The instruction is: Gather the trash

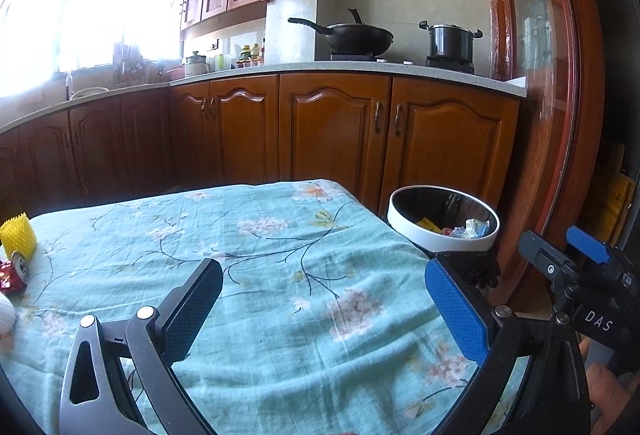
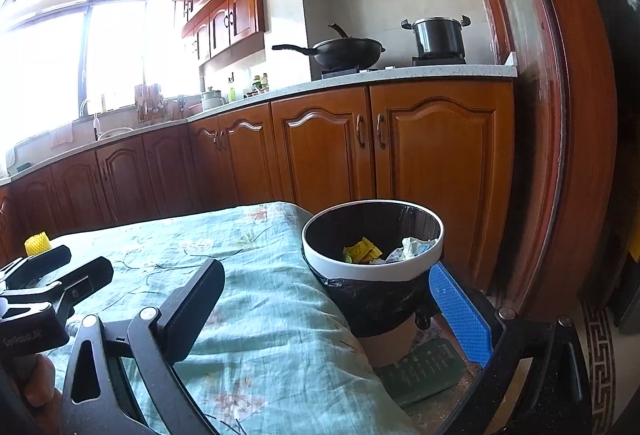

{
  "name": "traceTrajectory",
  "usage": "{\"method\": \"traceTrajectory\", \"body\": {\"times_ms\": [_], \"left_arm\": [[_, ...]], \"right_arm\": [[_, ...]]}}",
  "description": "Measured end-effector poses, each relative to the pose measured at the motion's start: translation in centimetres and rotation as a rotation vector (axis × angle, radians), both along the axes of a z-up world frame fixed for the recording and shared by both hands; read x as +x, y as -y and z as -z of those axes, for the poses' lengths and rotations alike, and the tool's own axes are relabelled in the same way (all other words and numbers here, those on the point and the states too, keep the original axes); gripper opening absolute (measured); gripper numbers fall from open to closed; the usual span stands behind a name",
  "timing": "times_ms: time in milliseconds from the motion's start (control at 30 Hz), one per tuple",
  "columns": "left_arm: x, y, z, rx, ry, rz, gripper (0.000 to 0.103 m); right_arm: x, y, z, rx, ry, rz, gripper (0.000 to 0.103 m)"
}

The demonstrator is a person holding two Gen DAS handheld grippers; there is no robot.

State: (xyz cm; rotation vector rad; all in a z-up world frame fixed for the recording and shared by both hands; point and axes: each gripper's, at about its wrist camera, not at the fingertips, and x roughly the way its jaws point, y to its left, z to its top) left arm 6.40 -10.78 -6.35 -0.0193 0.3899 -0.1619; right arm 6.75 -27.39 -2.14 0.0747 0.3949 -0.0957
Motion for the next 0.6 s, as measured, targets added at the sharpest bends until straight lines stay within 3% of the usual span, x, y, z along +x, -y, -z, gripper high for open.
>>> {"method": "traceTrajectory", "body": {"times_ms": [600], "left_arm": [[0.67,-0.98,0.52,0.001,0.006,0.010,0.102]], "right_arm": [[0.05,0.02,0.07,0.010,-0.006,-0.010,0.103]]}}
